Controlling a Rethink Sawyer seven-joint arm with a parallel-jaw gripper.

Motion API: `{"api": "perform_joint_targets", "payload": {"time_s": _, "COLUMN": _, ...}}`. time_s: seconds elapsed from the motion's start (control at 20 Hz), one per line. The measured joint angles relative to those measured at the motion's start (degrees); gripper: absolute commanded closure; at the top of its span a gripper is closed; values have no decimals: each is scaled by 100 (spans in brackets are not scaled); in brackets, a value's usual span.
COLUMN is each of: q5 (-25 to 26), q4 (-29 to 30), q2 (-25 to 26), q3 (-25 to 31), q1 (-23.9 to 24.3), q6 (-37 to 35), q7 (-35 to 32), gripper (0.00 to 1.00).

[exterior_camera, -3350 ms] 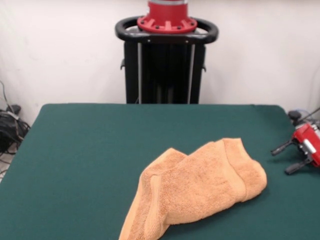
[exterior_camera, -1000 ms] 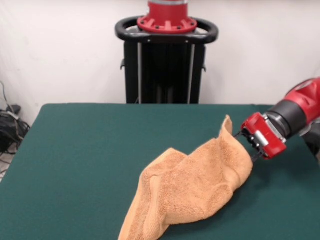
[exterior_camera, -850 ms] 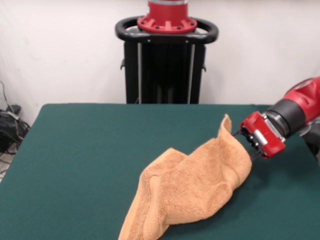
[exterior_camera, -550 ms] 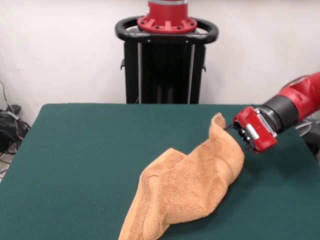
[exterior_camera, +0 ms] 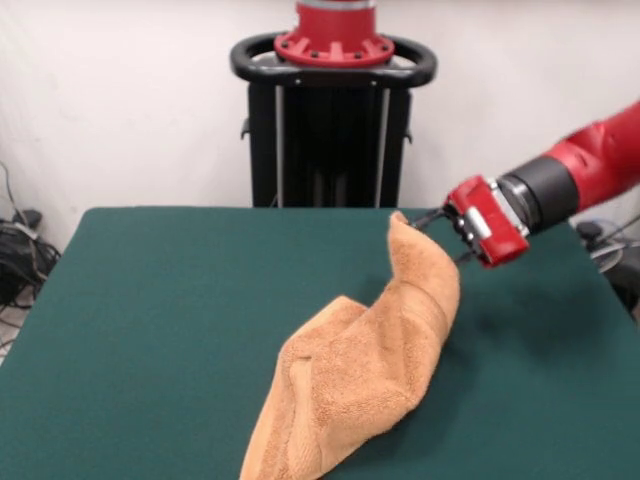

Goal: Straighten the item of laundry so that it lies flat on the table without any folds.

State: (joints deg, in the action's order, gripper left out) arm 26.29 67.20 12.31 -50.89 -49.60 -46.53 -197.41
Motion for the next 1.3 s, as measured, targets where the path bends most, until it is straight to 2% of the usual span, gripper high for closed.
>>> {"api": "perform_joint_targets", "payload": {"time_s": 0.15, "q5": -42, "q4": 374, "q2": -361, "q3": 2, "q1": -6, "q6": 0, "q7": 1, "gripper": 0}}
{"api": "perform_joint_targets", "payload": {"time_s": 0.4, "q5": -40, "q4": 680, "q2": -669, "q3": -1, "q1": -6, "q6": -2, "q7": 1, "gripper": 0}}
{"api": "perform_joint_targets", "payload": {"time_s": 1.3, "q5": -37, "q4": 1001, "q2": -933, "q3": -4, "q1": -18, "q6": -1, "q7": 1, "gripper": 0}}
